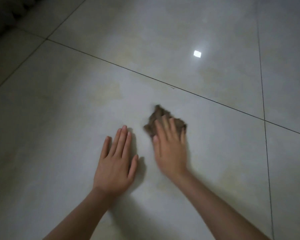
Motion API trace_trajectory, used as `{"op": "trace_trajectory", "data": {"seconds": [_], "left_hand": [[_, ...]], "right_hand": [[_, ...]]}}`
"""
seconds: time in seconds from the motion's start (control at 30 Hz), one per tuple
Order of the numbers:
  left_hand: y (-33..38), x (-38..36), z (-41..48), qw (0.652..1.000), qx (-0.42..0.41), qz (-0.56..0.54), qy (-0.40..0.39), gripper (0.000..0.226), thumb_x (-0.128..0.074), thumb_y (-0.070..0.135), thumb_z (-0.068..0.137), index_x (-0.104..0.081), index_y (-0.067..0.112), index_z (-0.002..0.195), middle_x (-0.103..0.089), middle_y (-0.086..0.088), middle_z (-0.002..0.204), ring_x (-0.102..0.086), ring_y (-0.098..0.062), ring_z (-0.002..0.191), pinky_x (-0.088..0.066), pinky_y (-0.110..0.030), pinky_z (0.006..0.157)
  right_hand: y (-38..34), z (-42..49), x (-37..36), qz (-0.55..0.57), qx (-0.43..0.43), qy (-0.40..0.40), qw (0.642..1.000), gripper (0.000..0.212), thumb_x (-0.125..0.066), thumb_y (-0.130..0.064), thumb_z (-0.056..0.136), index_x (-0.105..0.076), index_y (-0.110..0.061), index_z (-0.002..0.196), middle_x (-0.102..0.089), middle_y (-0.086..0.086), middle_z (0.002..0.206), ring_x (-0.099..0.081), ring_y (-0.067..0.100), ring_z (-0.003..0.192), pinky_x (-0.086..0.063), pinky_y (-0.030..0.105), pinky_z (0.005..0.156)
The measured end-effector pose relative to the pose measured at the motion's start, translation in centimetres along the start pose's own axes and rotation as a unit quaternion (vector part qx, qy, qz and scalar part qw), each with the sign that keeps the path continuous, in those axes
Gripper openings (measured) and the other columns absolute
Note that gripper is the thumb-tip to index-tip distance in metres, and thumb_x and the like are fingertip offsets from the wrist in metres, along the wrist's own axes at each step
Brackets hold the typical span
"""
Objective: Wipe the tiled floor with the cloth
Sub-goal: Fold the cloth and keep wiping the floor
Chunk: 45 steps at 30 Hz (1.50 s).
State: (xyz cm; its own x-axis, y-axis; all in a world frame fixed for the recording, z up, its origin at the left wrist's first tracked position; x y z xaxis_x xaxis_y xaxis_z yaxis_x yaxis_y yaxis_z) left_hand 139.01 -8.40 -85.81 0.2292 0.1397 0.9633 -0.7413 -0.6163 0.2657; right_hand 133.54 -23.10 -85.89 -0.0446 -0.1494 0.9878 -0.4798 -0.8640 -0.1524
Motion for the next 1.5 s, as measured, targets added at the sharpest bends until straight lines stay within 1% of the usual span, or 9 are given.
{"op": "trace_trajectory", "data": {"seconds": [0.2,0.37,0.43,0.5,0.77,0.97,1.17,1.27,1.5], "left_hand": [[0.0,0.4,-0.2,0.999,-0.011,-0.039,0.037,0.067,-0.019,0.037,0.094,-0.023,-0.001,0.149,-0.012,-0.016,0.159,-0.011,-0.028,0.148,-0.016,-0.049,0.119],[0.3,1.3,-0.7,0.996,-0.014,-0.059,0.062,0.069,-0.015,0.036,0.091,-0.023,0.001,0.15,-0.01,-0.014,0.16,-0.007,-0.024,0.149,-0.007,-0.043,0.121],[0.7,2.4,-1.7,0.992,-0.02,-0.075,0.097,0.064,-0.024,0.03,0.089,-0.036,0.001,0.145,-0.02,-0.016,0.158,-0.022,-0.027,0.146,-0.014,-0.044,0.119],[0.3,3.6,-2.9,0.986,0.003,-0.086,0.144,0.057,-0.033,0.026,0.089,-0.046,0.002,0.139,-0.029,-0.016,0.155,-0.035,-0.029,0.139,-0.021,-0.043,0.116],[-10.2,4.4,-12.0,0.972,0.217,-0.036,0.085,0.066,-0.023,0.036,0.087,-0.043,0.006,0.142,-0.027,-0.016,0.156,-0.029,-0.033,0.141,-0.017,-0.047,0.116],[-15.1,6.0,-18.6,0.958,0.275,0.001,0.084,0.07,-0.021,0.042,0.088,-0.039,0.006,0.145,-0.028,-0.016,0.156,-0.03,-0.035,0.14,-0.018,-0.048,0.115],[-19.8,5.3,-27.2,0.939,0.338,0.046,0.045,0.072,-0.016,0.045,0.09,-0.03,0.007,0.15,-0.017,-0.009,0.159,-0.021,-0.026,0.145,-0.01,-0.038,0.116],[-21.2,5.0,-31.0,0.929,0.362,0.044,0.057,0.07,-0.019,0.046,0.092,-0.031,0.007,0.149,-0.014,-0.003,0.157,-0.02,-0.021,0.144,-0.01,-0.033,0.115],[-23.1,4.8,-36.8,0.904,0.415,0.044,0.093,0.067,-0.021,0.044,0.094,-0.031,0.006,0.149,-0.016,-0.002,0.157,-0.018,-0.018,0.144,-0.009,-0.032,0.115]], "right_hand": [[2.1,-5.0,0.8,-0.004,0.335,-0.103,0.936,0.047,-0.034,-0.033,0.101,-0.044,-0.016,0.144,-0.03,0.005,0.156,-0.025,0.024,0.146,-0.019,0.046,0.118],[11.5,3.6,3.2,0.008,0.004,-0.034,0.999,0.052,-0.028,-0.03,0.102,-0.034,-0.008,0.148,-0.022,0.014,0.159,-0.018,0.029,0.148,-0.016,0.057,0.116],[11.1,5.4,2.5,0.011,-0.194,-0.019,0.981,0.056,-0.024,-0.039,0.104,-0.019,-0.016,0.154,-0.006,0.007,0.163,0.0,0.023,0.15,-0.002,0.058,0.117],[6.7,6.5,1.3,-0.001,-0.226,-0.009,0.974,0.059,-0.023,-0.046,0.102,-0.014,-0.021,0.155,-0.003,0.004,0.163,0.004,0.022,0.15,0.003,0.061,0.115],[-16.6,-0.4,-2.7,-0.018,0.176,0.004,0.984,0.053,-0.022,-0.04,0.104,-0.022,-0.022,0.154,-0.013,0.002,0.162,-0.007,0.021,0.149,-0.005,0.052,0.118],[-19.3,-8.4,-2.5,0.069,0.531,-0.118,0.836,0.048,-0.056,-0.007,0.094,-0.049,-0.015,0.141,-0.041,0.006,0.151,-0.032,0.024,0.143,-0.02,0.045,0.119],[-8.2,3.7,0.6,0.073,0.134,-0.025,0.988,0.044,-0.044,-0.015,0.101,-0.042,-0.005,0.143,-0.029,0.016,0.155,-0.026,0.031,0.145,-0.018,0.048,0.118],[-10.3,3.9,-0.8,0.049,-0.076,-0.011,0.996,0.052,-0.03,-0.031,0.104,-0.025,-0.012,0.152,-0.013,0.01,0.162,-0.006,0.024,0.149,-0.003,0.052,0.119],[-32.1,-11.4,-5.1,0.001,0.268,0.012,0.963,0.056,-0.02,-0.034,0.102,-0.029,-0.009,0.15,-0.025,0.015,0.158,-0.021,0.031,0.146,-0.013,0.057,0.116]]}}
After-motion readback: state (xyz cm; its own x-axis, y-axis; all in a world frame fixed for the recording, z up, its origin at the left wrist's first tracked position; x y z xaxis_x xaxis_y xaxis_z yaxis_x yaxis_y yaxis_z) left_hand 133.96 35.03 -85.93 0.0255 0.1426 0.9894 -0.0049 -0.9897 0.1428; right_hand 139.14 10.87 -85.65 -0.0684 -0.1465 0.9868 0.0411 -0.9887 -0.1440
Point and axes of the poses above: each hand's wrist, its own z-axis towards the middle knuckle, its own x-axis out of the back of the hand, y = z × x, the point moved 6 cm from there along z, towards the middle knuckle
